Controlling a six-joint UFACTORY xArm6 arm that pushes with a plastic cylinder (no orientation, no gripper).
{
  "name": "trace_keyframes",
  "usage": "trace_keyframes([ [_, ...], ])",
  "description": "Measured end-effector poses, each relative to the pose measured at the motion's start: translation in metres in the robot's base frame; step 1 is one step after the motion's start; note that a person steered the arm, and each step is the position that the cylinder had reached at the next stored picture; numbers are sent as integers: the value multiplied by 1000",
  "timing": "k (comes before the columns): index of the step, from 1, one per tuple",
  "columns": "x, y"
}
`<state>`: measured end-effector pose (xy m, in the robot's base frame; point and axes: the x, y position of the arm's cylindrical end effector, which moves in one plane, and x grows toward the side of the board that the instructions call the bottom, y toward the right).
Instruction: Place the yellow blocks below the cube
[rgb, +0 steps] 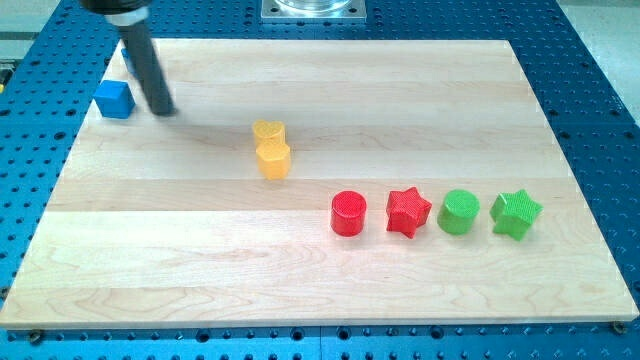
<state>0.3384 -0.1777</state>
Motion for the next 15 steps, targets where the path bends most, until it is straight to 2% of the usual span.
trace_keyframes([
  [2,15,171],
  [3,67,186],
  [5,76,134],
  [7,70,124],
  [8,63,137],
  [9,59,94],
  [12,61,87],
  [15,55,26],
])
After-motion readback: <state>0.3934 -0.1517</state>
